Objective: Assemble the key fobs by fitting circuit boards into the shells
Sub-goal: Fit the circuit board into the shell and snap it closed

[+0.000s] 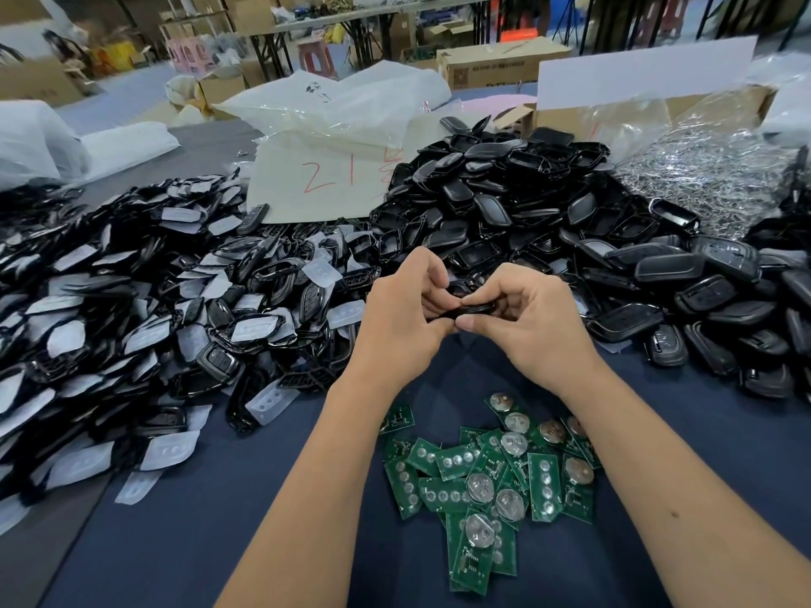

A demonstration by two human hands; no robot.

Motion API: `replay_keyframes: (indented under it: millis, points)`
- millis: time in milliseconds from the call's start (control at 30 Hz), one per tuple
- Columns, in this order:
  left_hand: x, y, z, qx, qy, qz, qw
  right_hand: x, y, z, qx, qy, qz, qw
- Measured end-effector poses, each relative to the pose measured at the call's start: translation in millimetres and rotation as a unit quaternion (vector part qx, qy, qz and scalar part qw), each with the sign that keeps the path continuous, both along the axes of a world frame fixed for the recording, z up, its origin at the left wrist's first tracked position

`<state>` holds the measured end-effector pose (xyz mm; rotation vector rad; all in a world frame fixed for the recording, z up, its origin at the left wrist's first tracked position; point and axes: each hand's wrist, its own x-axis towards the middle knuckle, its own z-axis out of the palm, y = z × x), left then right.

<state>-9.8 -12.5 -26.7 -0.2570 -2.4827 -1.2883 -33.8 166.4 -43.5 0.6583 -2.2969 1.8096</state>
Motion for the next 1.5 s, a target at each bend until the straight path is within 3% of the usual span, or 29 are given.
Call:
replay_keyframes:
  millis: [133, 233, 400, 500, 733, 1100, 1300, 1500]
  points:
    - [0, 4, -1, 0.035, -0.006, -0.003, 0.999, -2, 2, 0, -0.023, -0.022, 0.003, 0.999]
    - [-2, 9, -1, 0.161, -0.064, 0.013, 0.985, -4, 0, -2, -0.098, -0.068, -0.022, 0.993]
    - [-3, 14, 1, 0.441, -0.147, 0.010, 0.885, -10, -1, -8, -0.128, -0.120, -0.089, 0.980]
    - [-4, 14, 2, 0.503, -0.169, -0.012, 0.847, -7, -4, -6, -0.110, -0.126, -0.080, 0.983]
    - [-3, 15, 1, 0.532, -0.203, -0.069, 0.819, -4, -6, -3, -0.109, -0.112, -0.025, 0.987]
    - [0, 9, 1, 0.477, -0.204, -0.153, 0.841, -1, -8, 0, -0.157, -0.157, -0.016, 0.975]
    - [0, -4, 5, 0.473, -0.196, -0.200, 0.836, 3, -8, 9, -0.262, -0.274, 0.098, 0.920]
    - [0, 0, 6, 0.481, -0.166, -0.186, 0.840, 5, -7, 12, -0.284, -0.292, 0.117, 0.906]
